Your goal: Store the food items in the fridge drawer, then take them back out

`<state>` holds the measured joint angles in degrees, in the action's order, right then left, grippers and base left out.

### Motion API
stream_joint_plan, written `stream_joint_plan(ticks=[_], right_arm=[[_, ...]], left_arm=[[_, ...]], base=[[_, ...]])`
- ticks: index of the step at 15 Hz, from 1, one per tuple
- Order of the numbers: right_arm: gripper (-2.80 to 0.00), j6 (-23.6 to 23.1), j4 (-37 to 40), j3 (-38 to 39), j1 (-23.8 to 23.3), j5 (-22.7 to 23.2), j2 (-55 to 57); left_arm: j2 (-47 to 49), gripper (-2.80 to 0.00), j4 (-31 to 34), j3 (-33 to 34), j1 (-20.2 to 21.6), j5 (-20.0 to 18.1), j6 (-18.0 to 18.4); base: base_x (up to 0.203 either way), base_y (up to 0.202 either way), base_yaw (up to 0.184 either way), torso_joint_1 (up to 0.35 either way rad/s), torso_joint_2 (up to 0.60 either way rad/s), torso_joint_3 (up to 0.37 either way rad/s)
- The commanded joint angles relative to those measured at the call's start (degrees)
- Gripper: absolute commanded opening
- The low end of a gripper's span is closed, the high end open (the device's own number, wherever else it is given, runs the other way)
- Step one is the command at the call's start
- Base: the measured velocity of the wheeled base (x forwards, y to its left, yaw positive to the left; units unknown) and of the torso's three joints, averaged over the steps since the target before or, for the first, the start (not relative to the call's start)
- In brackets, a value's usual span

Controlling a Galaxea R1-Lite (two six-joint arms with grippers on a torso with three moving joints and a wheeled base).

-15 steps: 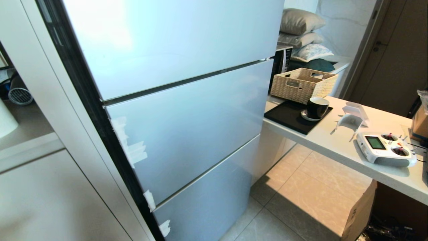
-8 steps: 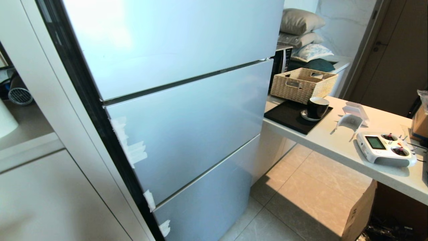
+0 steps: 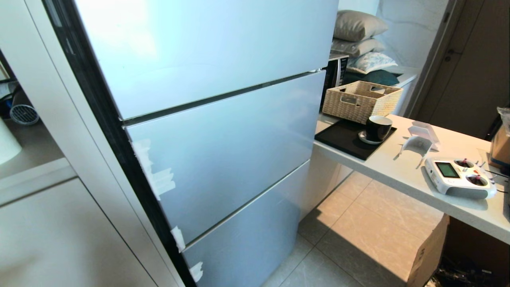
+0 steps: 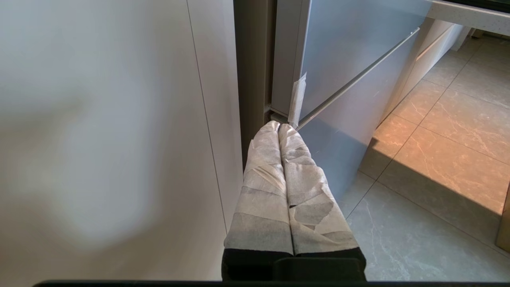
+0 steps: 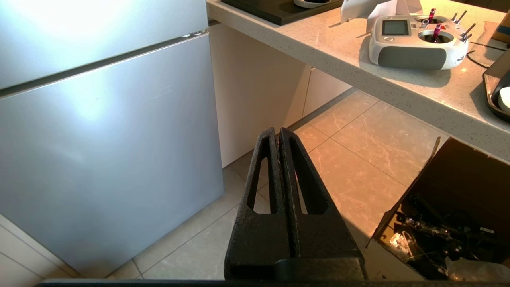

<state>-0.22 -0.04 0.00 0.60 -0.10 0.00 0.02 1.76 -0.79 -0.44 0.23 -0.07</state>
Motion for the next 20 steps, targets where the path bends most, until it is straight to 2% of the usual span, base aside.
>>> stream_joint_plan(ticks=[1,14,16,18,20], right_arm=[[-2.8,0.05,-0.04,0.0,0.02,0.01,0.09],[-2.8,0.05,-0.04,0.0,0.02,0.01,0.09],[-2.8,0.05,-0.04,0.0,0.02,0.01,0.09],[-2.8,0.05,-0.04,0.0,0.02,0.01,0.09],[-2.8,0.05,-0.04,0.0,0.02,0.01,0.09]], left_arm=[[-0.02,-2.8,0.0,0.0,0.0,0.03,-0.01],[-0.08,-2.8,-0.09,-1.21,0.0,-0.08,0.37],[2.08,-2.8,0.28,-8.37,-0.01,-1.7,-0.98],[11.22,-2.8,0.26,-15.08,-0.5,-3.12,-3.59],[23.12,-2.8,-1.02,-17.57,-1.51,-4.37,-9.0]], base=[[0.0,0.0,0.0,0.0,0.0,0.0],[0.0,0.0,0.0,0.0,0.0,0.0],[0.0,0.0,0.0,0.0,0.0,0.0],[0.0,0.0,0.0,0.0,0.0,0.0],[0.0,0.0,0.0,0.0,0.0,0.0]])
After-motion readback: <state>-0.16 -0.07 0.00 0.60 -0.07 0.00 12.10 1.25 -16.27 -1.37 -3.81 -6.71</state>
